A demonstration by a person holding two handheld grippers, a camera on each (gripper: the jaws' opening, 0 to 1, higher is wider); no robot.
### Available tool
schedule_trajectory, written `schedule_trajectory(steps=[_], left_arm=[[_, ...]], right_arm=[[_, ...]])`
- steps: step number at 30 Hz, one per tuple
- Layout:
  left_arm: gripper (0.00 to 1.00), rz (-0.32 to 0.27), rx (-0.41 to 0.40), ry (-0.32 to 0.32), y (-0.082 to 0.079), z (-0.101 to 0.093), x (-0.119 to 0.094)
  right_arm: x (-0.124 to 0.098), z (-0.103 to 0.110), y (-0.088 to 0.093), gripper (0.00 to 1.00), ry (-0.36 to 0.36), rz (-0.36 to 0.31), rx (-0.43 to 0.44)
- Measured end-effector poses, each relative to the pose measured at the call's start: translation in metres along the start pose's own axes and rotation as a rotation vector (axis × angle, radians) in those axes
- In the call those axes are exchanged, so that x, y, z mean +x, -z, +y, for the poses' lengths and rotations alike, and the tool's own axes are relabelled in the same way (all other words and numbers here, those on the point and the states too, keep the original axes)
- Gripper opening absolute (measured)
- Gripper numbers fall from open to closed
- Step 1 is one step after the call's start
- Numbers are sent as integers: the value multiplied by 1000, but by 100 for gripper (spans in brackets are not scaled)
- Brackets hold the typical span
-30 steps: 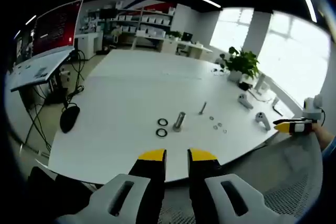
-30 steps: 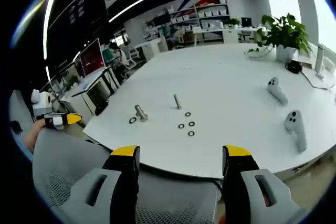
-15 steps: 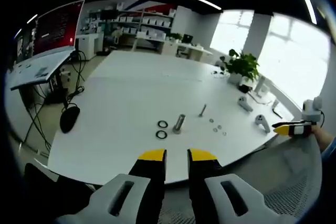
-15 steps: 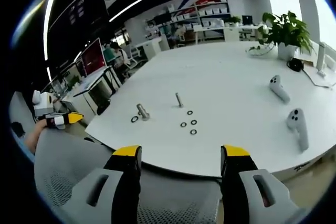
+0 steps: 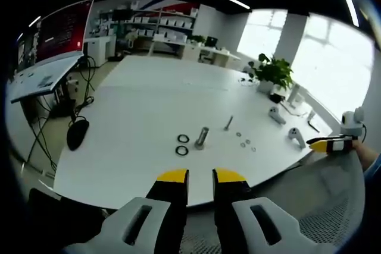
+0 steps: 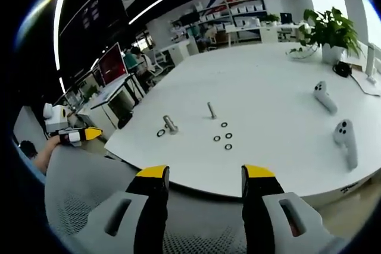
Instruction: Place the washer onto the threaded stud by aligning its center hole with the stud, sliding it down to the base, and recovering from edge contact or off-axis alignment until the washer reaches the visible bottom stop.
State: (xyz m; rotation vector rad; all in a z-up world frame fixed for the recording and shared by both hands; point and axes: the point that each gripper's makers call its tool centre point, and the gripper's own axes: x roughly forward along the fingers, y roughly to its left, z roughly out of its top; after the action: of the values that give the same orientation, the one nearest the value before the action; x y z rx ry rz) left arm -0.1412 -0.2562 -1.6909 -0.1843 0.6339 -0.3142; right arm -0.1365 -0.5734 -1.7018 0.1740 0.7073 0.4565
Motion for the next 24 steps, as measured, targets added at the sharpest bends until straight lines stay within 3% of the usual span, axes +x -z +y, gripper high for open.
schedule_trajectory(steps=[24], left_arm=[[13, 20, 1, 3, 3, -2, 0]], right_arm=[[0, 3, -1, 48, -19, -8, 5]])
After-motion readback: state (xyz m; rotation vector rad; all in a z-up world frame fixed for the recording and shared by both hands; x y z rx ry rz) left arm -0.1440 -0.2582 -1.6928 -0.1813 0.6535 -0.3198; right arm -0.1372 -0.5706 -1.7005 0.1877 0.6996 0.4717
